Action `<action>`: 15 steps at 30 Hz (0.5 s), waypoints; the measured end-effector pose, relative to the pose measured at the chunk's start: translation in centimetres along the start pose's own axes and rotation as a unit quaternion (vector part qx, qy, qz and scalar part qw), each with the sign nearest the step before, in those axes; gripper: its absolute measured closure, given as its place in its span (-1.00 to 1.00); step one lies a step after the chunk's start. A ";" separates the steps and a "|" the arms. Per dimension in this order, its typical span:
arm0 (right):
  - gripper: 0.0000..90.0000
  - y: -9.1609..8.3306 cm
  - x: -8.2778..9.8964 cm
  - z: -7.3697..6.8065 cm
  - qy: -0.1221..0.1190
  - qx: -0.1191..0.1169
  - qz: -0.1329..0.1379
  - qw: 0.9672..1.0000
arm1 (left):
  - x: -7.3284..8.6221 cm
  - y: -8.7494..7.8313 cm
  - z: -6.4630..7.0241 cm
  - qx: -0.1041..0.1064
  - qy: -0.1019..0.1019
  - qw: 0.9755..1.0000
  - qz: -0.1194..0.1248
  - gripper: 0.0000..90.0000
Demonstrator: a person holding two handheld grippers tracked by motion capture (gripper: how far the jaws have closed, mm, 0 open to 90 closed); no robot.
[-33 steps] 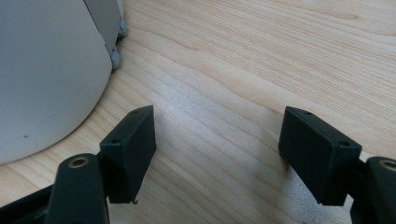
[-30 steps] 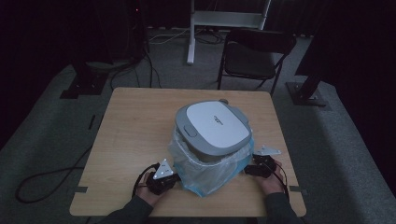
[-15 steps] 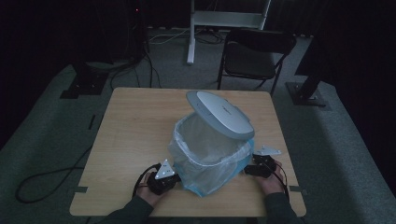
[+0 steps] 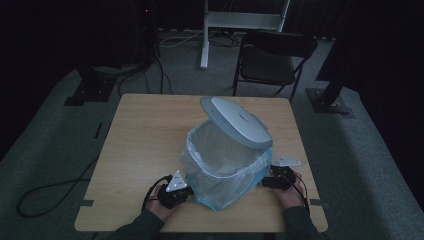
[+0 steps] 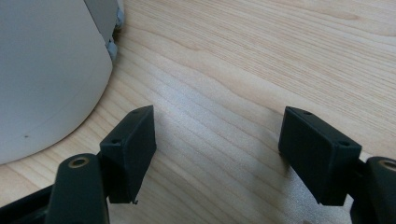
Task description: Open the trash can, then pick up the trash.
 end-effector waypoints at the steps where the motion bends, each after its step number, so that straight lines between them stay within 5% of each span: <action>1: -0.41 0.0 0.0 0.0 0.000 0.000 0.000 1.000 | 0.0 0.0 0.0 0.000 0.000 1.000 0.000 1.00; 12: -0.41 0.0 0.0 0.0 0.000 -0.001 0.000 1.000 | 0.0 0.0 0.0 0.001 -0.001 1.000 0.000 1.00; 15: -0.27 -0.3 0.0 0.1 0.003 0.002 -0.005 1.000 | 0.0 0.0 0.0 0.002 -0.002 1.000 0.001 1.00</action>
Point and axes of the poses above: each handheld gripper's, and its own axes: y roughly forward along the jaws, x roughly out of its underside, z roughly to its right, the point moved 1 cm from there along y, roughly forward along the jaws, and after that the axes turned 4 degrees about y, right-handed, at the moved point
